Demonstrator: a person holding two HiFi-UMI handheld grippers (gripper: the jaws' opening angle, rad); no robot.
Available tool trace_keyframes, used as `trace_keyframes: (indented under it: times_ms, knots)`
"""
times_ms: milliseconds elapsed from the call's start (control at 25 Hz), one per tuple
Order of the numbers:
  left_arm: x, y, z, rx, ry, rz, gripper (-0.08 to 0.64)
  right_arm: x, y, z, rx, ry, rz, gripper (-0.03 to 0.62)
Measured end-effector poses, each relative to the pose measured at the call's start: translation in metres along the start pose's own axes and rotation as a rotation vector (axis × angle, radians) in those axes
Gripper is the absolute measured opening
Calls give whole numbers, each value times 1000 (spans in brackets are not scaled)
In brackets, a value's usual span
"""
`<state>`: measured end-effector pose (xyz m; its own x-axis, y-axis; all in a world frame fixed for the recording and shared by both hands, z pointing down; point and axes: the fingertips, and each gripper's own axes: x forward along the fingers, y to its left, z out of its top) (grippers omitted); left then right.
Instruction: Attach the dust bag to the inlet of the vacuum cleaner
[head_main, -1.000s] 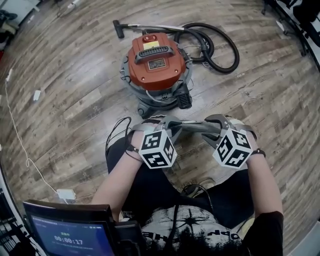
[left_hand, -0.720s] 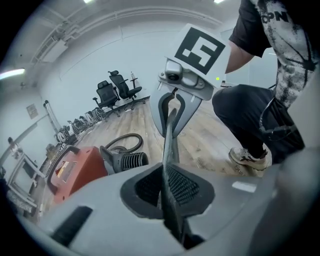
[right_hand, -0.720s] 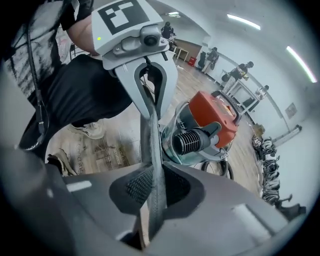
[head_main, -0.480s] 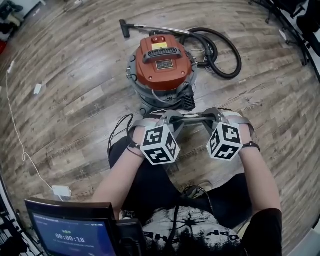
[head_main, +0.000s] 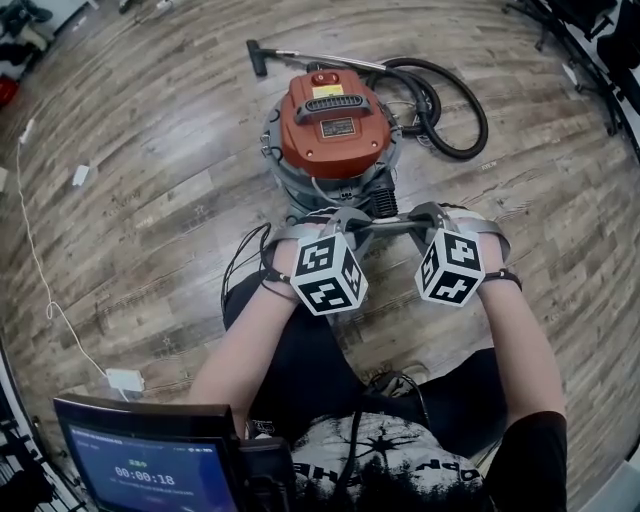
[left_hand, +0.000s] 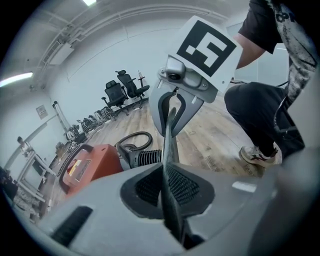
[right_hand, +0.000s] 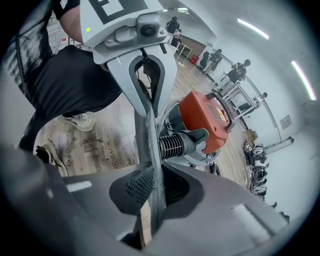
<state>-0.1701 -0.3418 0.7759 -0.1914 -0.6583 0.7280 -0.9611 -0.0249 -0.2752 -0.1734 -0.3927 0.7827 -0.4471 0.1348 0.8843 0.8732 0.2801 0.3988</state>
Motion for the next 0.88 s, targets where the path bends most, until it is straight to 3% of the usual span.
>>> trace_keyframes:
  times_ms: [360, 680, 880]
  knots:
    - [11, -4, -2, -25, -33, -2, 25, 1, -3, -7, -89, 72, -27, 34]
    - [27, 6, -16, -14, -7, 26, 25, 23, -3, -9, -88, 69, -47, 34]
    - [33, 3, -32, -68, -11, 12, 25, 25, -4, 2, -186, 116, -50, 36]
